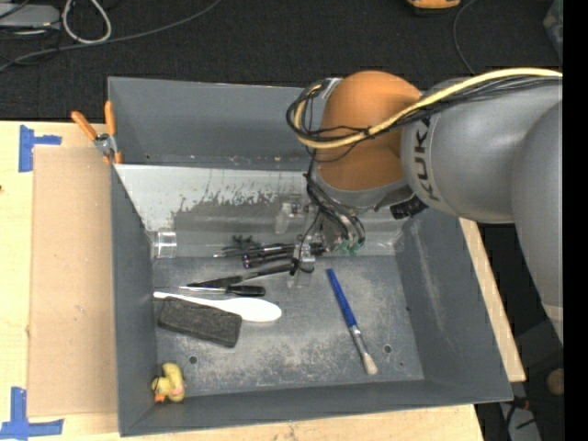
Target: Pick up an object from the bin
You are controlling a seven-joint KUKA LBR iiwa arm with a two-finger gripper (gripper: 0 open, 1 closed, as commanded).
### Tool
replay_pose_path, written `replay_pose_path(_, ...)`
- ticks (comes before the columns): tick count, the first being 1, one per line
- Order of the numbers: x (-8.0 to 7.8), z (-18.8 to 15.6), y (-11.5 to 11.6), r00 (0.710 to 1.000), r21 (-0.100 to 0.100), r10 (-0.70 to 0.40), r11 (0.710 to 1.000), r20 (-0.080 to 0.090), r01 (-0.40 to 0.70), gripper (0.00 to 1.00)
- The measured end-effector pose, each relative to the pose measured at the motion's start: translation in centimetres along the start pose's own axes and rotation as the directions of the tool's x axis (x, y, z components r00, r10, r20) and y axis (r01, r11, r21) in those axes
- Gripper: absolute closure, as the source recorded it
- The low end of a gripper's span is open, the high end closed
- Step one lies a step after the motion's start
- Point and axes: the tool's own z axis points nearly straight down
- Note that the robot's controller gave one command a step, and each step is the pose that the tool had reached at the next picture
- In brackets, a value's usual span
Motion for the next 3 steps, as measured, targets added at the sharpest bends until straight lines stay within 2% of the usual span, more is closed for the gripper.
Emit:
replay_pose_path(1, -0.1, -0.2, 0.0, 1.0, 0.0, 0.002, 1.0, 0.005, -0.002, 0.0)
replay_pose_path(2, -0.2, 9.1, -1.1, 0.991, -0.002, 0.136, 0.991, 0.006, -0.136, 0.0)
replay_pose_path(3, -0.5, 10.6, -0.7, 0.999, -0.001, 0.033, 0.999, 0.013, -0.033, 0.0)
